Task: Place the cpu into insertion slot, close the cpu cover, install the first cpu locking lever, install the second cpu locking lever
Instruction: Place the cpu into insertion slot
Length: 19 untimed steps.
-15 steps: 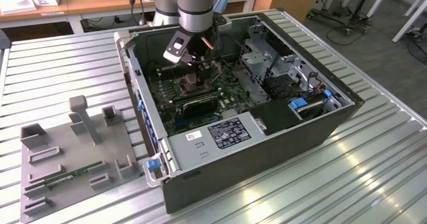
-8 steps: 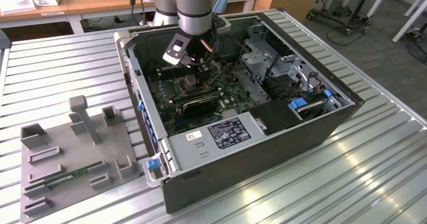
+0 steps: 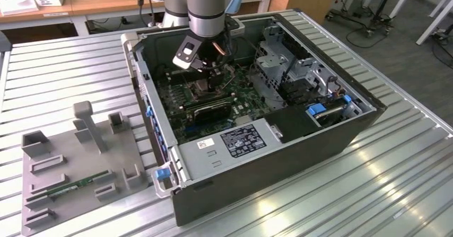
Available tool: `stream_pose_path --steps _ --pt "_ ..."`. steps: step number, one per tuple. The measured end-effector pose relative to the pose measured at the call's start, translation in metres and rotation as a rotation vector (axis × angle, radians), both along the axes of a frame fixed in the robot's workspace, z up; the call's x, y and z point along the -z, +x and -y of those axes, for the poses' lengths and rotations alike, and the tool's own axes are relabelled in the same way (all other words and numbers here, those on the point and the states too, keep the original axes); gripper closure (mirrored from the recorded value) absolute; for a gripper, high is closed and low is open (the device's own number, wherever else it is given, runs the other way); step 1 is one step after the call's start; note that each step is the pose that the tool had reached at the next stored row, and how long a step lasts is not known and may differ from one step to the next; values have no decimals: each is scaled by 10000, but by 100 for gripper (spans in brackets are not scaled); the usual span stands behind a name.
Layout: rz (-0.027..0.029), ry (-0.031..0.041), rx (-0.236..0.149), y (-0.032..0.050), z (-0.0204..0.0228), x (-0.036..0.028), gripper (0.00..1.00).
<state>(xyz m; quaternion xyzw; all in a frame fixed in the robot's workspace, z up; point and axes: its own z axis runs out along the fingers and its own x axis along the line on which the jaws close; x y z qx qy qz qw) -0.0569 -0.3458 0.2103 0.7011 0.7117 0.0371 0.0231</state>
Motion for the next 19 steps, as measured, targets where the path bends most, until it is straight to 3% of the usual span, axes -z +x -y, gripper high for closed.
stream_pose_path --steps 8,12,19 --pt "1 2 15 -2 -13 0 46" --pt "-91 -1 17 -2 -13 0 46" --pt "-105 2 15 -1 -13 29 46"
